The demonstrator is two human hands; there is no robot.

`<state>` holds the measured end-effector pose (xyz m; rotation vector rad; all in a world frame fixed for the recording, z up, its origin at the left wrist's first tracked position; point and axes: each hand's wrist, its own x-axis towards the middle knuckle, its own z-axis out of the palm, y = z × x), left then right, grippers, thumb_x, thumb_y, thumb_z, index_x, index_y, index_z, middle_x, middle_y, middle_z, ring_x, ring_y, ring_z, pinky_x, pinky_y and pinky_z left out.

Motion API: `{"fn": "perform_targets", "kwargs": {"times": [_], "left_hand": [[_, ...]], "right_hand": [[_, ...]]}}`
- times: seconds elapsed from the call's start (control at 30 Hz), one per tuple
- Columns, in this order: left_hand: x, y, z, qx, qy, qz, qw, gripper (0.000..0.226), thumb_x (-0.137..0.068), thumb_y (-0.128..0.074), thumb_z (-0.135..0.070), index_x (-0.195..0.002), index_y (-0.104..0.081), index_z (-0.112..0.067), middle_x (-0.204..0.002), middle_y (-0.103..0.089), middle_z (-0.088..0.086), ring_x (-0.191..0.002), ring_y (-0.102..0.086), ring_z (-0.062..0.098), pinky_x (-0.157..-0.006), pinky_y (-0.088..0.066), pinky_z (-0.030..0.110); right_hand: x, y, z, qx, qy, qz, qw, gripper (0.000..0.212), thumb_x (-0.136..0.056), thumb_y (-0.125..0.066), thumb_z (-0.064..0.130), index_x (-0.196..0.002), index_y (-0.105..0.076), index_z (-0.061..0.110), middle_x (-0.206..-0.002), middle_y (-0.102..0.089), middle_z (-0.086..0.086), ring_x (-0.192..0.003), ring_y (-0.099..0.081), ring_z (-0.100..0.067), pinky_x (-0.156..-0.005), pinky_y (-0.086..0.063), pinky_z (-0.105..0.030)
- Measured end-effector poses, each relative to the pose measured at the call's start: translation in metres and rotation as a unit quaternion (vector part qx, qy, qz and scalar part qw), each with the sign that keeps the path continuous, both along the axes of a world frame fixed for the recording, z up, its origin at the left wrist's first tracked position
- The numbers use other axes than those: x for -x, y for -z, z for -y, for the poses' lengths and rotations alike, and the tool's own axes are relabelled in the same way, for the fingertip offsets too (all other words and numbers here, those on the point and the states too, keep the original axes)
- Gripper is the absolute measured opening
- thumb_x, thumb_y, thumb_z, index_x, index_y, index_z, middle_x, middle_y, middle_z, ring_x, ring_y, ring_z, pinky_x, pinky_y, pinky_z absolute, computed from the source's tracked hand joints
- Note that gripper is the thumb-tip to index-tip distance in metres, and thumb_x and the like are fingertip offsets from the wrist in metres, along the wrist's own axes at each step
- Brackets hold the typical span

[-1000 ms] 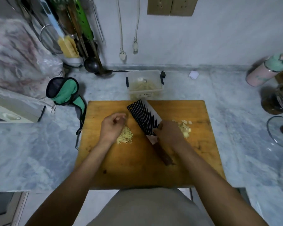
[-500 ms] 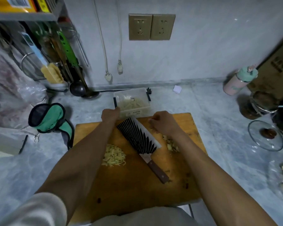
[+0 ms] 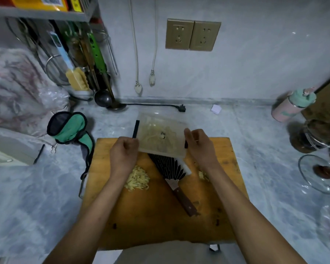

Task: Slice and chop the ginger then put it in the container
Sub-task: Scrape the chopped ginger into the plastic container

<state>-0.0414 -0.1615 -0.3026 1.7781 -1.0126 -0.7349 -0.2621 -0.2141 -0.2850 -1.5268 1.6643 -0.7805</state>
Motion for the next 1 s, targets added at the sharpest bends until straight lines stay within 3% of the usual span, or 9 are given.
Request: {"fn": "perform_targets", "kwargs": {"times": [0.07, 0.2, 0.27, 0.37, 0.5, 0.6, 0.8, 0.9, 1.0], "left_hand": [[-0.002, 0.000, -0.028, 0.003, -0.007, -0.019, 1.000, 0.019, -0.097, -0.060, -0.021, -0.078, -0.057, -0.019, -0.073, -0.058, -0.005, -0.066, -0.052, 0.003, -0.060, -0.042, 0.015], [-0.006, 0.002, -0.071, -0.002, -0.043, -0.029, 0.999, 0.014, -0.096, -0.061, -0.017, -0.083, -0.061, -0.013, -0.075, -0.062, -0.004, -0.066, -0.056, -0.003, -0.065, -0.043, 0.010], [-0.008, 0.001, -0.084, -0.011, -0.076, -0.034, 0.996, 0.012, -0.095, -0.062, -0.019, -0.086, -0.063, -0.012, -0.081, -0.066, -0.003, -0.072, -0.059, -0.003, -0.070, -0.044, 0.012], [-0.015, -0.004, -0.095, -0.013, -0.090, -0.029, 0.995, 0.017, -0.094, -0.064, -0.024, -0.082, -0.060, -0.013, -0.078, -0.064, -0.002, -0.073, -0.058, 0.004, -0.075, -0.046, 0.023], [-0.032, -0.005, -0.103, -0.004, -0.053, 0.047, 0.997, 0.014, -0.095, -0.062, -0.032, -0.095, -0.065, -0.019, -0.076, -0.064, 0.002, -0.073, -0.059, 0.011, -0.070, -0.050, 0.033], [-0.041, 0.003, -0.110, 0.022, -0.046, 0.094, 0.994, 0.023, -0.099, -0.056, -0.031, -0.090, -0.069, -0.014, -0.077, -0.065, 0.006, -0.075, -0.059, 0.017, -0.070, -0.051, 0.041], [-0.047, 0.010, -0.126, 0.027, -0.069, -0.039, 0.997, 0.041, -0.104, -0.044, -0.013, -0.066, -0.058, -0.017, -0.059, -0.054, -0.012, -0.059, -0.048, 0.006, -0.061, -0.040, 0.024], [-0.051, 0.013, -0.130, 0.006, -0.071, -0.081, 0.994, 0.033, -0.103, -0.046, -0.014, -0.086, -0.073, -0.014, -0.080, -0.071, -0.012, -0.077, -0.065, 0.008, -0.071, -0.047, 0.020], [-0.061, 0.010, -0.128, -0.053, -0.064, -0.099, 0.992, 0.025, -0.099, -0.055, -0.038, -0.119, -0.067, -0.028, -0.121, -0.066, -0.002, -0.114, -0.061, 0.019, -0.095, -0.049, 0.032]], "right_hand": [[-0.009, 0.009, -0.009, 0.035, 0.008, -0.005, 0.999, 0.036, -0.104, -0.049, 0.042, -0.090, -0.052, 0.009, -0.080, -0.065, -0.011, -0.066, -0.058, -0.012, -0.051, -0.039, -0.016], [-0.026, 0.020, -0.031, 0.015, -0.036, 0.018, 0.999, 0.047, -0.104, -0.049, 0.043, -0.067, -0.043, 0.014, -0.053, -0.043, 0.005, -0.042, -0.042, -0.006, -0.046, -0.028, -0.020], [-0.035, 0.025, -0.047, 0.011, -0.058, -0.001, 0.998, 0.045, -0.102, -0.050, 0.047, -0.071, -0.047, 0.015, -0.056, -0.043, 0.008, -0.045, -0.042, -0.005, -0.047, -0.030, -0.022], [-0.042, 0.034, -0.062, 0.011, -0.041, -0.015, 0.999, 0.032, -0.105, -0.046, 0.042, -0.096, -0.052, 0.012, -0.074, -0.054, 0.005, -0.062, -0.052, -0.005, -0.048, -0.034, -0.018], [-0.049, 0.037, -0.075, 0.029, -0.056, -0.007, 0.998, 0.033, -0.106, -0.046, 0.038, -0.090, -0.052, 0.010, -0.072, -0.054, 0.002, -0.061, -0.051, -0.009, -0.049, -0.032, -0.021], [-0.059, 0.033, -0.082, 0.005, -0.071, -0.010, 0.997, 0.031, -0.107, -0.045, 0.031, -0.083, -0.049, 0.012, -0.070, -0.049, 0.004, -0.061, -0.047, -0.006, -0.052, -0.036, -0.014], [-0.070, 0.030, -0.088, -0.030, -0.075, 0.048, 0.996, 0.036, -0.109, -0.039, 0.034, -0.074, -0.038, 0.023, -0.068, -0.042, 0.008, -0.058, -0.042, -0.003, -0.053, -0.029, -0.020], [-0.068, 0.027, -0.091, -0.020, -0.076, 0.095, 0.992, 0.039, -0.109, -0.041, 0.033, -0.071, -0.036, 0.024, -0.067, -0.037, 0.009, -0.055, -0.038, -0.002, -0.058, -0.029, -0.025], [-0.066, 0.028, -0.093, -0.034, -0.080, 0.097, 0.991, 0.044, -0.107, -0.040, 0.043, -0.072, -0.042, 0.017, -0.067, -0.043, 0.000, -0.060, -0.045, -0.013, -0.060, -0.035, -0.033]]}}
